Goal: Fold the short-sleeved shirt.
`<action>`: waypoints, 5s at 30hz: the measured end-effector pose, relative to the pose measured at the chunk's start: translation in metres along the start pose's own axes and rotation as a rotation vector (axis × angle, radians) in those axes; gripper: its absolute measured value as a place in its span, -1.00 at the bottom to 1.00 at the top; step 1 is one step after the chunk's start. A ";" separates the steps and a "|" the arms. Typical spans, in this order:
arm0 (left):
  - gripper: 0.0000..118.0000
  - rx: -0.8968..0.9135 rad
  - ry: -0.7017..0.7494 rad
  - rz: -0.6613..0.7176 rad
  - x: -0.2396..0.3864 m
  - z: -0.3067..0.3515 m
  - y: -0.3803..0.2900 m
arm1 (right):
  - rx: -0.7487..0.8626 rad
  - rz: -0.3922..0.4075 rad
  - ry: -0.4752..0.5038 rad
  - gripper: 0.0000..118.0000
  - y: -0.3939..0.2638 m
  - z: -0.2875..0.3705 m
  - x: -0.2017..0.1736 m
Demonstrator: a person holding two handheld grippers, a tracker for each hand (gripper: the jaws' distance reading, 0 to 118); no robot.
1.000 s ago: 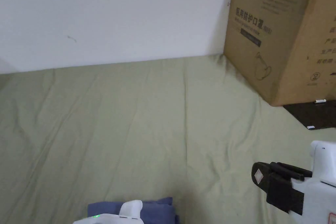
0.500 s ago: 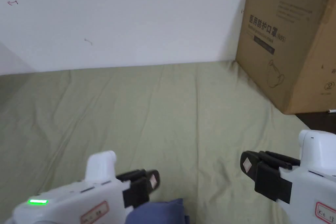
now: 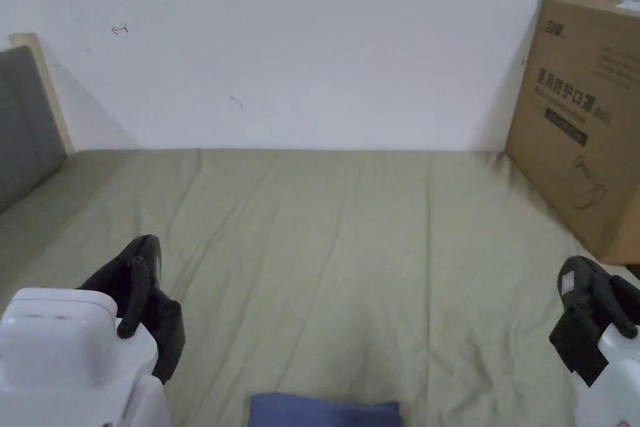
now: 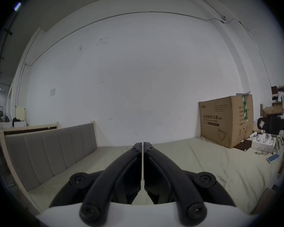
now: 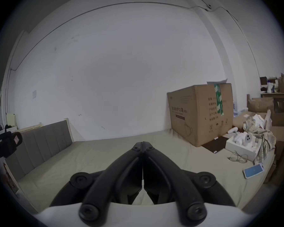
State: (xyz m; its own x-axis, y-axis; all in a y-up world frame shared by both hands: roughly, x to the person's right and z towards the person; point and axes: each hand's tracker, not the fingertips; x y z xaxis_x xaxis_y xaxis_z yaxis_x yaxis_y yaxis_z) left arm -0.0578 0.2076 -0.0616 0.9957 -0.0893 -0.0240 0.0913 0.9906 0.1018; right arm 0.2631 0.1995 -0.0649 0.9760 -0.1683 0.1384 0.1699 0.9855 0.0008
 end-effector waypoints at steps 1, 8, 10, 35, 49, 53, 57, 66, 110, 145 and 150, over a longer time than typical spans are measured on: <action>-0.97 -0.009 0.001 0.009 -0.001 0.000 -0.002 | -0.001 0.025 -0.005 -1.00 -0.001 0.001 -0.001; -0.97 -0.036 -0.008 0.058 -0.001 -0.001 0.000 | 0.017 0.054 0.003 -1.00 0.006 0.005 -0.002; -0.97 -0.004 -0.037 0.102 -0.004 0.004 0.013 | 0.011 0.088 0.062 -1.00 0.005 0.005 -0.006; 1.00 -1.013 -0.680 1.043 -0.123 -0.130 -0.242 | -1.172 0.047 0.380 -1.00 -0.208 -0.114 -0.021; -0.42 -1.140 -0.921 1.036 -0.027 -0.167 -0.296 | -1.162 0.029 0.369 -1.00 -0.201 -0.110 -0.020; -0.63 -1.141 -0.825 1.044 -0.032 -0.158 -0.294 | -1.155 -0.069 0.367 -1.00 -0.195 -0.106 -0.015; -0.64 -1.116 -0.814 0.955 -0.043 -0.152 -0.256 | -1.113 -0.101 0.375 -1.00 -0.179 -0.098 -0.011; -0.64 -1.162 -0.307 0.261 -0.232 -0.173 -0.151 | -1.038 -0.010 0.362 -1.00 -0.134 -0.095 -0.024; -0.96 -0.066 -0.233 0.082 0.030 -0.054 0.037 | -0.071 0.142 0.229 -1.00 0.050 -0.021 -0.021; 0.96 0.066 -0.062 0.033 0.052 -0.007 0.044 | 0.100 0.184 0.035 1.00 0.035 -0.001 -0.020; 0.96 0.060 -0.060 0.038 0.051 -0.009 0.043 | 0.089 0.208 0.053 1.00 0.035 -0.002 -0.022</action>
State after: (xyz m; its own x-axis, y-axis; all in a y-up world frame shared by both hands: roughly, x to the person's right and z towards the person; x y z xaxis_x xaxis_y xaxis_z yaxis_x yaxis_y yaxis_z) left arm -0.0037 0.2468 -0.0671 0.9974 -0.0598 0.0408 0.0525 0.9856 0.1606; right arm 0.2479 0.2378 -0.0698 0.9949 0.0400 0.0925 -0.0461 0.9968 0.0652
